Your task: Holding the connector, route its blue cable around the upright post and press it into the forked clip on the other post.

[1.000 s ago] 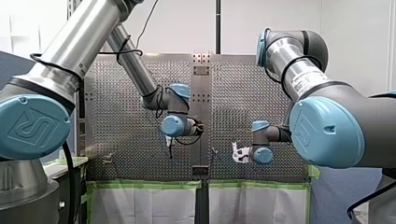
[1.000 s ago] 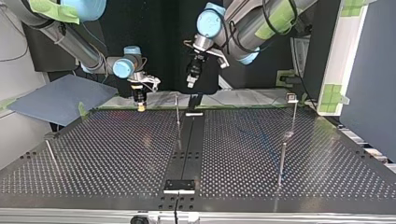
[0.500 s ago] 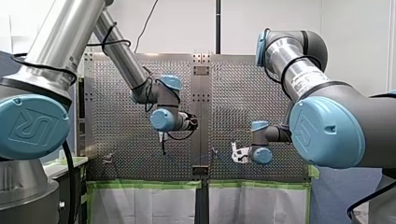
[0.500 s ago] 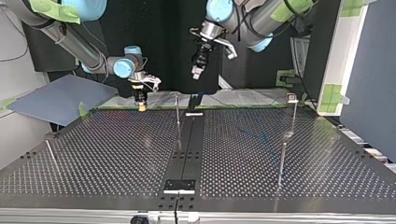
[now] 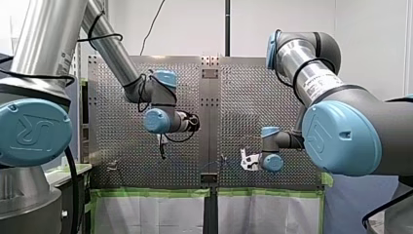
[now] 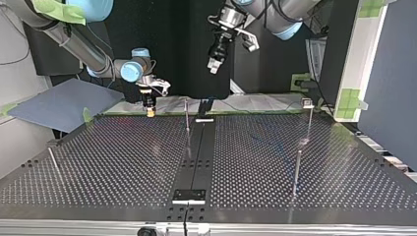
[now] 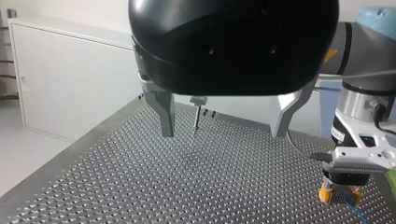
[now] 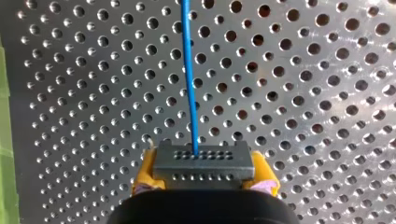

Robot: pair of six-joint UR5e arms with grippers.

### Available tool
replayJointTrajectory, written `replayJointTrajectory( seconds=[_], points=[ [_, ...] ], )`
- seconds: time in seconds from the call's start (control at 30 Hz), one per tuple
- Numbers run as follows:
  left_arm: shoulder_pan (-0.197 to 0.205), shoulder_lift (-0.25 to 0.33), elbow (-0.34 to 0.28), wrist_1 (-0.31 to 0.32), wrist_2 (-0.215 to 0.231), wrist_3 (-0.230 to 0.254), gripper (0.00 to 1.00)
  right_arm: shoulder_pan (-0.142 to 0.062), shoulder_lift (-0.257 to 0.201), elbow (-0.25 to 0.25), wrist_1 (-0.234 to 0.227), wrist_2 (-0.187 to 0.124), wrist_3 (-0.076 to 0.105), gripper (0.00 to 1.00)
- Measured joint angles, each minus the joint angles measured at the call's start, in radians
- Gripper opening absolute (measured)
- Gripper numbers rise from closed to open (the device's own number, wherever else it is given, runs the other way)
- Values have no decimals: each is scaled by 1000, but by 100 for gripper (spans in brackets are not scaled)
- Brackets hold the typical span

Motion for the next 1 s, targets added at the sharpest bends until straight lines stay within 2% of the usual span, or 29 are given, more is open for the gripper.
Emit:
replayJointTrajectory(
  seconds=[0.2,0.53,0.77,0.9,1.0],
  points=[
    [0,43,-20,1,13,0,98,1,0,0,0,0,0,36],
    [0,54,-22,8,19,-10,98,4,0,0,2,0,0,36],
    [3,54,-36,44,31,-50,98,5,0,0,6,0,0,36],
    [11,54,-70,79,33,-84,98,6,0,-6,13,2,-2,36],
    [13,54,-93,101,21,-89,98,6,0,-15,31,15,-5,36]
  ],
)
